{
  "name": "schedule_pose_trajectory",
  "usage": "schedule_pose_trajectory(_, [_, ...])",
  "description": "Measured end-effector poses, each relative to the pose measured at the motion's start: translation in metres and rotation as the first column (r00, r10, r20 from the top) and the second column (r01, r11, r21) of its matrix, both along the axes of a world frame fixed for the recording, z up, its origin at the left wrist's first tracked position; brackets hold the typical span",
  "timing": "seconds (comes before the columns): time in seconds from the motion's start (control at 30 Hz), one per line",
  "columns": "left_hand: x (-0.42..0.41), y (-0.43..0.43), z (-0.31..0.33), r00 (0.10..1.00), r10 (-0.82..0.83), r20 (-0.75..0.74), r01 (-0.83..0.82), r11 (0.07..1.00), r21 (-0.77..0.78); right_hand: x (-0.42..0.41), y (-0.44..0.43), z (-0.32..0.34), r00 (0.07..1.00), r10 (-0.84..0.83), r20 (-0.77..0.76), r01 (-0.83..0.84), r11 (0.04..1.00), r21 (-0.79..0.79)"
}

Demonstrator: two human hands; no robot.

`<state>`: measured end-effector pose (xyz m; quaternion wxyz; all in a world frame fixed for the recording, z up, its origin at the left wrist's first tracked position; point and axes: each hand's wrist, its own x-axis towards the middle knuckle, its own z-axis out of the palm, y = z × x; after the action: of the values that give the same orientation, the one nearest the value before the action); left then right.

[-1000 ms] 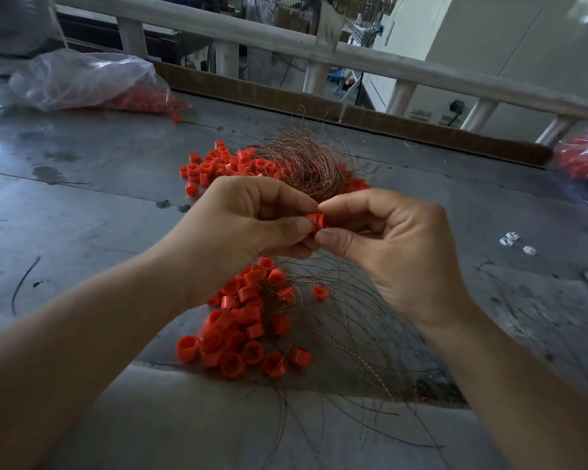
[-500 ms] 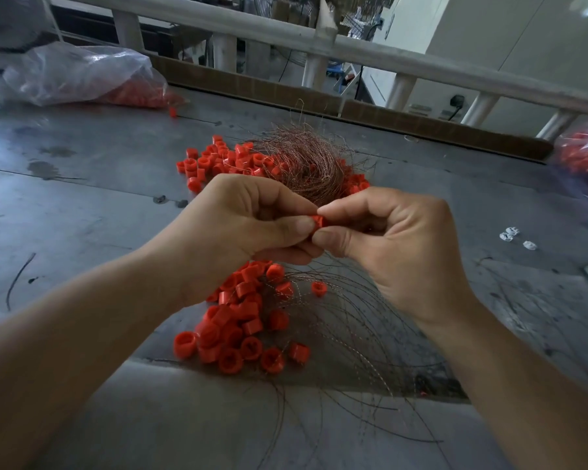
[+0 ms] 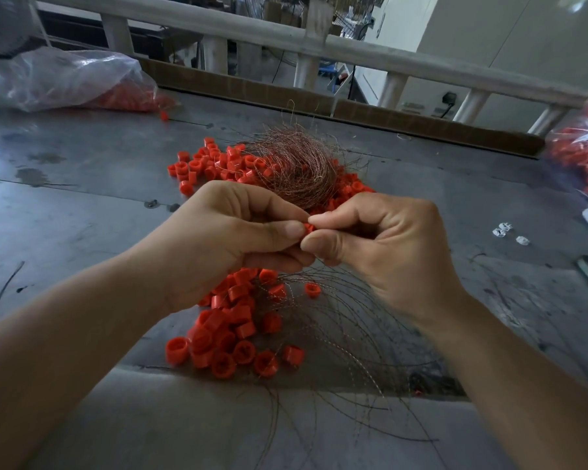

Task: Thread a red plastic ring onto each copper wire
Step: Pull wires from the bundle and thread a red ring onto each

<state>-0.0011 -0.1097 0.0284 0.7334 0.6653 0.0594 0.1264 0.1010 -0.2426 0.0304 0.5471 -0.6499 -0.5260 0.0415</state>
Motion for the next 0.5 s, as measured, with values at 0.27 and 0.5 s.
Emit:
schedule_pose_trajectory(0.27, [-0.0039,0.0044,0.0022,0.994,-0.112,-0.008,0.112,0.994,0.009,-0.0026,-0.0006,0.0014,0.996,0.071,-0.062,-0.073,0.997,-0.024])
schedule_pose_trajectory(0.5, [-0.0035,0.0063,0.0022,0.987,-0.16,0.003,0.16,0.985,-0.058,-0.0018,0.0006,0.0031,0.983,0.102,0.149,-0.078,0.984,-0.163])
